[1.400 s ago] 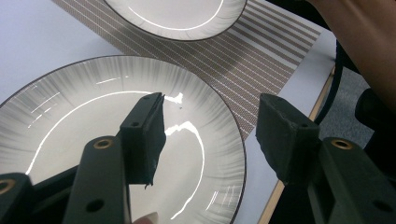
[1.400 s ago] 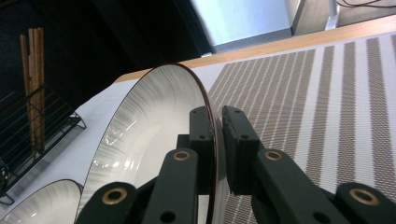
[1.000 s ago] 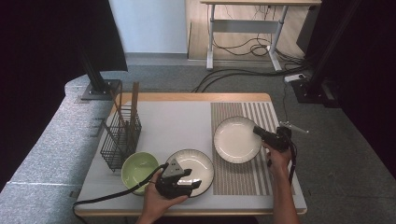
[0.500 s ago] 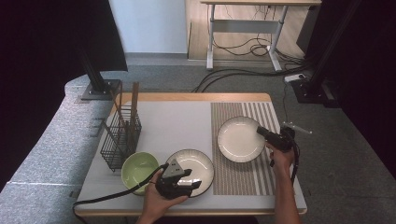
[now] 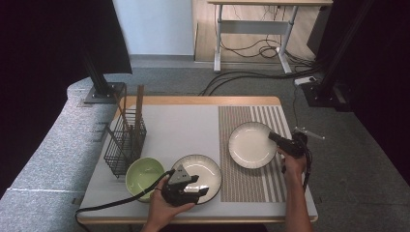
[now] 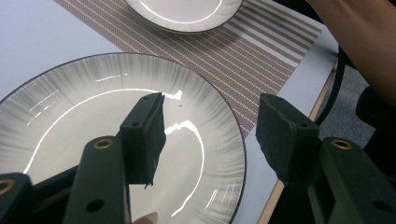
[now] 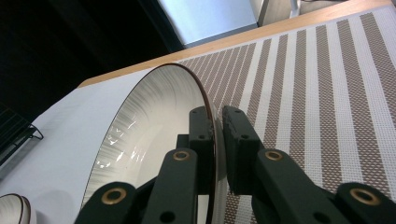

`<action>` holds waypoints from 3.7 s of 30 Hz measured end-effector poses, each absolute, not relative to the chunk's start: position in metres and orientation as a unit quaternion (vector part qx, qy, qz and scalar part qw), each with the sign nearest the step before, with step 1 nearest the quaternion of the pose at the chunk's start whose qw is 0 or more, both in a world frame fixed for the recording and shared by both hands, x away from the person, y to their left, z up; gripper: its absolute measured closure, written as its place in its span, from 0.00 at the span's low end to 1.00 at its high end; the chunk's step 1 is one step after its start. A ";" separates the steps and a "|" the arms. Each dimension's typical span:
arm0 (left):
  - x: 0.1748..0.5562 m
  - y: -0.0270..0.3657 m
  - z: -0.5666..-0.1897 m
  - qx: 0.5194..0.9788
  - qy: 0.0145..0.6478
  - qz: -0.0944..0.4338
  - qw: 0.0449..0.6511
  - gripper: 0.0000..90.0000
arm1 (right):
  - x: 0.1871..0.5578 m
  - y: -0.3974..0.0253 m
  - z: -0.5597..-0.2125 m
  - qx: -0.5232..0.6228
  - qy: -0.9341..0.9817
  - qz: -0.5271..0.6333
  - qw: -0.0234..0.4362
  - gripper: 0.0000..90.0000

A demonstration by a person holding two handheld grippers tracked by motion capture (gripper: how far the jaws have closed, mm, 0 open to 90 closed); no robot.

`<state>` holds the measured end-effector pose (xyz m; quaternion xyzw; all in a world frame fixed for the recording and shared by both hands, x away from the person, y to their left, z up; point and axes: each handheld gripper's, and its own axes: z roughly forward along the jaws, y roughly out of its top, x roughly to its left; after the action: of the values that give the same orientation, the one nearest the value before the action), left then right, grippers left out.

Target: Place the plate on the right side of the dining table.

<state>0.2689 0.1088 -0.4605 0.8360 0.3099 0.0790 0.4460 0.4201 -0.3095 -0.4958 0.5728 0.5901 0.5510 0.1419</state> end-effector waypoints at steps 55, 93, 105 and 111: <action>0.268 0.107 -0.461 0.836 0.309 0.076 0.447 0.47 | 0.427 -0.328 -0.525 0.620 0.596 0.491 0.136 0.93; 0.268 0.110 -0.458 0.835 0.304 0.076 0.453 0.47 | 0.419 -0.329 -0.517 0.619 0.595 0.484 0.168 0.68; 0.262 0.116 -0.448 0.828 0.299 0.084 0.467 0.47 | 0.409 -0.295 -0.495 0.566 0.632 0.497 0.182 0.58; 0.260 0.121 -0.440 0.823 0.298 0.087 0.475 0.47 | 0.407 -0.274 -0.500 0.541 0.657 0.502 0.155 0.56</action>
<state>0.2602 0.1207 -0.4398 0.8233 0.2977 0.0871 0.4753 0.4074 -0.2738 -0.4999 0.5413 0.6566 0.5017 0.1552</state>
